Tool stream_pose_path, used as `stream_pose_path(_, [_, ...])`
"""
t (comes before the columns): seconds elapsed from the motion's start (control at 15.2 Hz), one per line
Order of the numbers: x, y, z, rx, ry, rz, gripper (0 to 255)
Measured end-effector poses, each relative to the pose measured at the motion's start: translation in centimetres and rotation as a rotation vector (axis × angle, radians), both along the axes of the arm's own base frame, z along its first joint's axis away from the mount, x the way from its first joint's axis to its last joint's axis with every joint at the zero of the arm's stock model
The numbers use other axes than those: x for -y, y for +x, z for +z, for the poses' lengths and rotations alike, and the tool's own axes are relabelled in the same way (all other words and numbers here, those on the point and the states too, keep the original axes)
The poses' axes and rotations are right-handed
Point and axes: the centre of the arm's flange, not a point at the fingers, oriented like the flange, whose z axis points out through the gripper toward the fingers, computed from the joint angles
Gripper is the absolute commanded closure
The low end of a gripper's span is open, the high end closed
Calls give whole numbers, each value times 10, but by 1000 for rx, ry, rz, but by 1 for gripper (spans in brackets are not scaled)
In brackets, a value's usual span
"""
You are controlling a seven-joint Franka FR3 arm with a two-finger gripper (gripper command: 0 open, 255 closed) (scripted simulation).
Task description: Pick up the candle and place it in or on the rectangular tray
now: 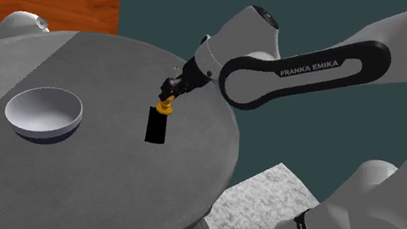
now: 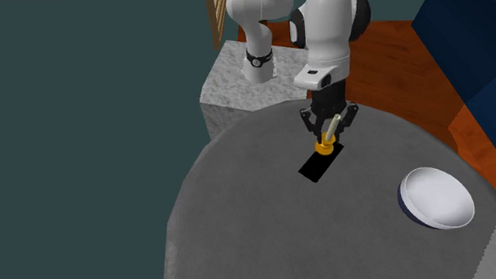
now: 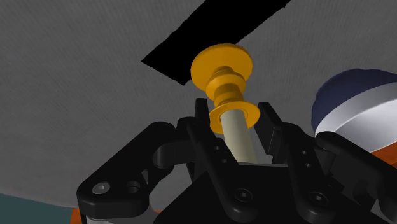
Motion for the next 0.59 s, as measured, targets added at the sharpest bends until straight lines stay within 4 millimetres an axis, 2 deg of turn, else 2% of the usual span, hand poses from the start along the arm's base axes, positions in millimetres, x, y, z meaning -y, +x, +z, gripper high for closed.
stream_pose_path(0.13, [-10,-4,-6,0,1,-1,255])
stream_pose_path(0.59, [-13,-6,-42,-1,1,-3,255])
